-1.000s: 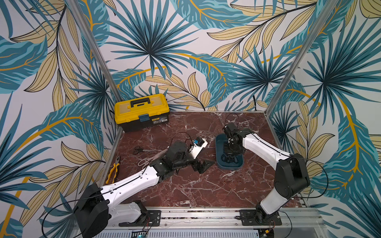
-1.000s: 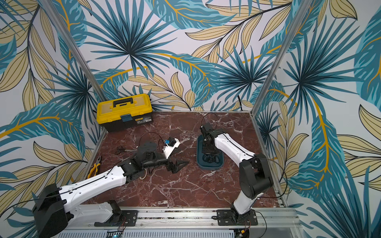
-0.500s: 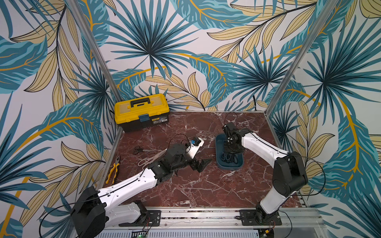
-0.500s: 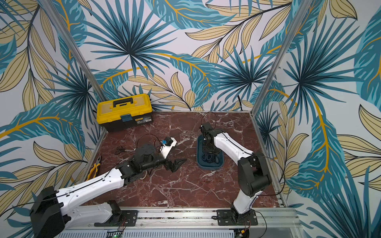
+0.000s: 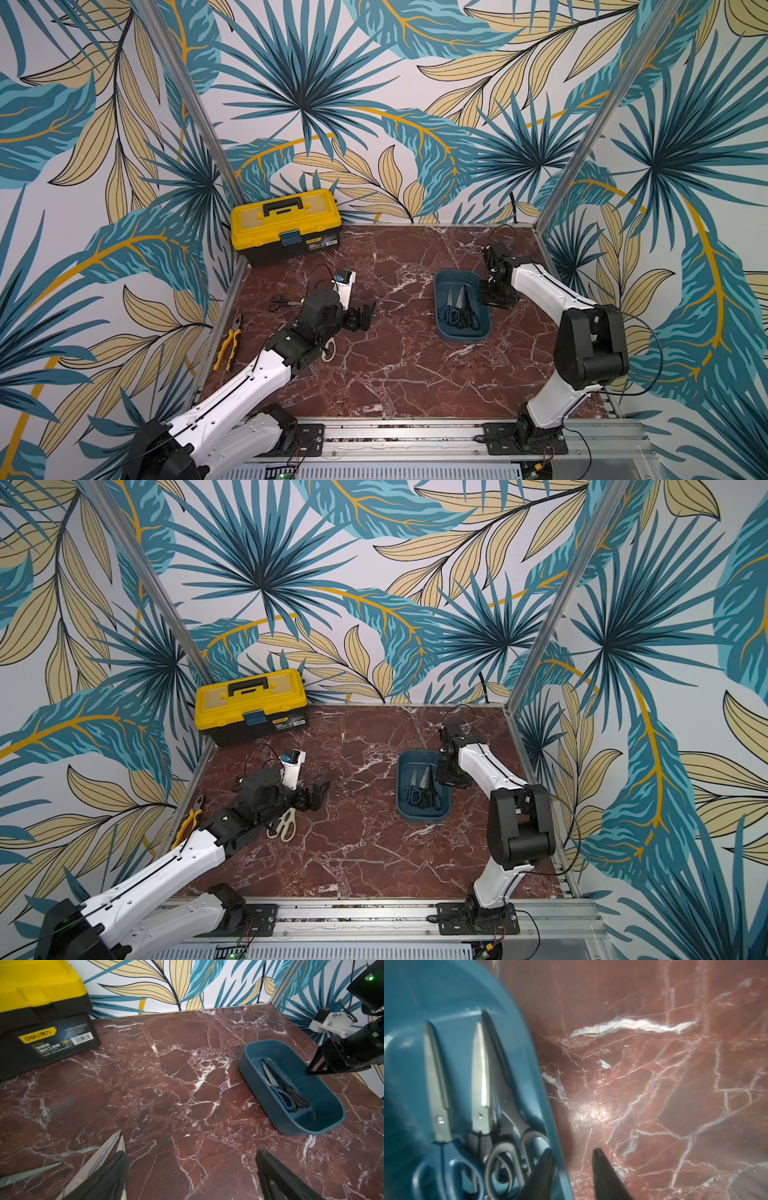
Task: Put the scissors into the storage box
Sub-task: Place the scissors in the storage box, then move the storage box to the center of the board.
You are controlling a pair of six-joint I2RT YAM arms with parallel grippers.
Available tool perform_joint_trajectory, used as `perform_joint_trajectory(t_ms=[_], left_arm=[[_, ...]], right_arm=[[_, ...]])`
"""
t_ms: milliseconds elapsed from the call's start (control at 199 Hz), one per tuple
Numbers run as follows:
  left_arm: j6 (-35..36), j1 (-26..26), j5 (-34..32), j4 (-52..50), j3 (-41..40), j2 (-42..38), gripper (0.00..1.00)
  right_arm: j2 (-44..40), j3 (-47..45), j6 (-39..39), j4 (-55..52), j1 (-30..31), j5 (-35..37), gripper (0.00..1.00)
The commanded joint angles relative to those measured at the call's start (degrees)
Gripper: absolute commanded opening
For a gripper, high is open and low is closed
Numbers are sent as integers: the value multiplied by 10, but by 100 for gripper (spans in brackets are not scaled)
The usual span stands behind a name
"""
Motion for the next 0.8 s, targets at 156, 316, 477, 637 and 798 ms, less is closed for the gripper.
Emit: perform_joint_trajectory(t_ms=[156, 316, 477, 637, 798], left_arm=[[-54, 56, -46, -90, -33, -28, 100], [-68, 94, -28, -113, -41, -28, 100], [-67, 112, -26, -130, -42, -25, 100], [-60, 122, -5, -137, -37, -12, 100], [-70, 123, -37, -202, -1, 40, 95]], right_arm=[[25, 7, -35, 13, 12, -59, 15], [30, 8, -32, 14, 48, -59, 7], [39, 17, 0, 14, 106, -58, 4], [69, 49, 47, 14, 168, -72, 4], [101, 89, 78, 15, 203, -87, 3]])
